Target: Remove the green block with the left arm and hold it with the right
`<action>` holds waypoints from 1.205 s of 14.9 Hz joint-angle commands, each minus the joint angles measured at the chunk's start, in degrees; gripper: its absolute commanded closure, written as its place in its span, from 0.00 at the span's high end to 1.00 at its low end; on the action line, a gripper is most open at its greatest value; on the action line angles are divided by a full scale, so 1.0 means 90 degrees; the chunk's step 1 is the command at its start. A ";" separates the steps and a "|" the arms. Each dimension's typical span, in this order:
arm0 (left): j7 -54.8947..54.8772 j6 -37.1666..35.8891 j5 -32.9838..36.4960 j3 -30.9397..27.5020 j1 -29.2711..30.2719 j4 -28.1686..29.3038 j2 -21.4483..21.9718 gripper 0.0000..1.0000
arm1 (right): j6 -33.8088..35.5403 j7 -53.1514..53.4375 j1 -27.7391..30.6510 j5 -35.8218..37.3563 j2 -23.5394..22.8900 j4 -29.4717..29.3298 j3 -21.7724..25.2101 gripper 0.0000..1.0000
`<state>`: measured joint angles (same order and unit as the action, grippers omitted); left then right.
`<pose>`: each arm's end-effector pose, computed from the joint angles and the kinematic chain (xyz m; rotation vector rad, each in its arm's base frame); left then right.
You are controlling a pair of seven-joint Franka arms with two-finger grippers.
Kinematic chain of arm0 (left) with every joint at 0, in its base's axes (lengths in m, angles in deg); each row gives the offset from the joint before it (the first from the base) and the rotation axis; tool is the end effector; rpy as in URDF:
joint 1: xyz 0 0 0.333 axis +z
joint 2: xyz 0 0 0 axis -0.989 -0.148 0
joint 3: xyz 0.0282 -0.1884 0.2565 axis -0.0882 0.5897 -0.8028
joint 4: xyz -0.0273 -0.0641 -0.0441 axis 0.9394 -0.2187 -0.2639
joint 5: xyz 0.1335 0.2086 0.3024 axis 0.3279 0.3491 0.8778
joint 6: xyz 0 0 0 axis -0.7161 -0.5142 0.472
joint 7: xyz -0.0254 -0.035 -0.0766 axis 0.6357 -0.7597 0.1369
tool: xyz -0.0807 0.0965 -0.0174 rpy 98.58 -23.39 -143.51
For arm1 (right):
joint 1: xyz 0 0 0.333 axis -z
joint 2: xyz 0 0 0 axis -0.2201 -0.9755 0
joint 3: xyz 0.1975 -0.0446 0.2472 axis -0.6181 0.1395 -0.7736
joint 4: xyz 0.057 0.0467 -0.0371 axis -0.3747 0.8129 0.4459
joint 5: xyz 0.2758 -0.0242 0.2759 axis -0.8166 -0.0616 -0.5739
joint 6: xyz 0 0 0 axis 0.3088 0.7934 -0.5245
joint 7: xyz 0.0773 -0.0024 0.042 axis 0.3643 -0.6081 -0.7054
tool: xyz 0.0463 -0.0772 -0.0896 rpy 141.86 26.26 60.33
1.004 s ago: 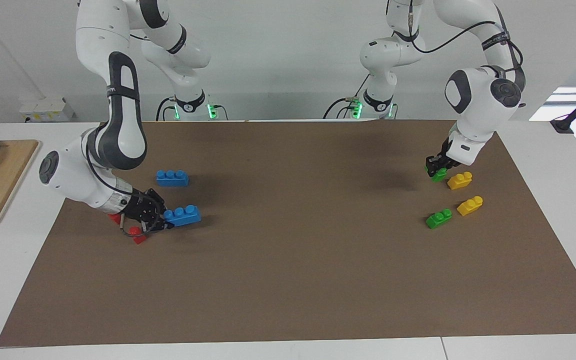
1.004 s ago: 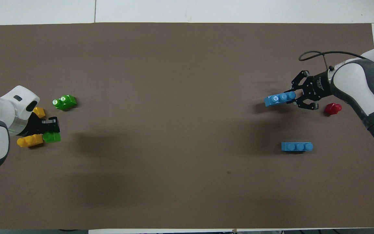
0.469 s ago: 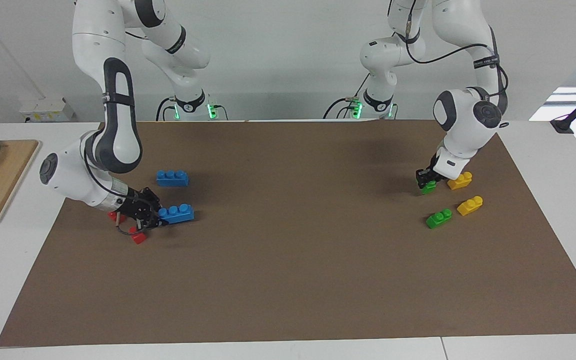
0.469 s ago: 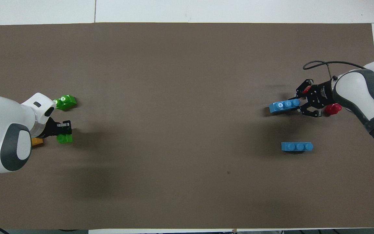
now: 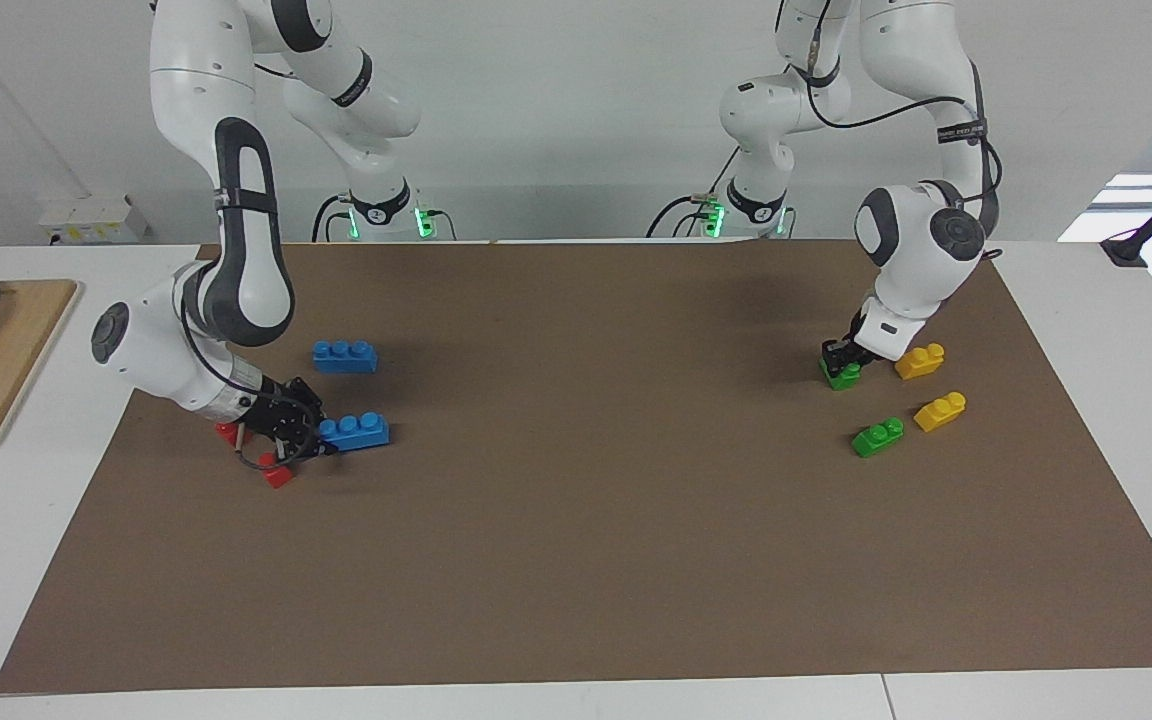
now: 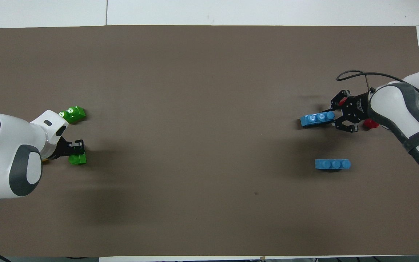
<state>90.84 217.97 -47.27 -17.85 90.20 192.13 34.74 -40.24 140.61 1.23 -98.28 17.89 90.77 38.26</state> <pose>0.4964 0.0021 0.3000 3.1273 0.1720 -0.1163 0.5987 -0.0542 0.2714 -2.1157 1.8724 0.4779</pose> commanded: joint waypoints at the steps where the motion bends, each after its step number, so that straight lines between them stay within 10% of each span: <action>1: -0.0044 0.0202 0.0026 -0.0027 -0.0050 0.0220 0.0158 0.68 | -0.0164 -0.0004 0.0042 0.0124 0.0214 0.0269 -0.0062 0.00; 3: -0.0025 0.0115 0.0026 -0.0027 -0.0050 0.0143 0.0139 1.00 | -0.0281 0.0006 0.0042 0.0124 0.0223 0.0328 -0.0072 0.00; 7: -0.0005 -0.0498 0.0026 -0.0008 -0.0060 -0.0335 0.0207 1.00 | -0.0262 -0.0063 0.0149 0.0124 0.0233 0.0309 -0.0062 0.01; 11: -0.0005 -0.1700 0.0026 0.0022 -0.0060 -0.1223 0.0392 1.00 | -0.0301 -0.0043 0.0140 0.0124 0.0223 0.0299 -0.0072 0.70; 18: 0.0014 -0.3547 0.0006 0.0041 -0.0265 -0.2904 0.0625 1.00 | 0.0176 0.0210 0.0081 0.0114 0.0632 0.0045 -0.0072 0.91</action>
<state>90.84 189.42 -47.29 -17.12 88.63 168.33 39.50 -40.96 140.76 1.66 -98.28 20.07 91.29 38.11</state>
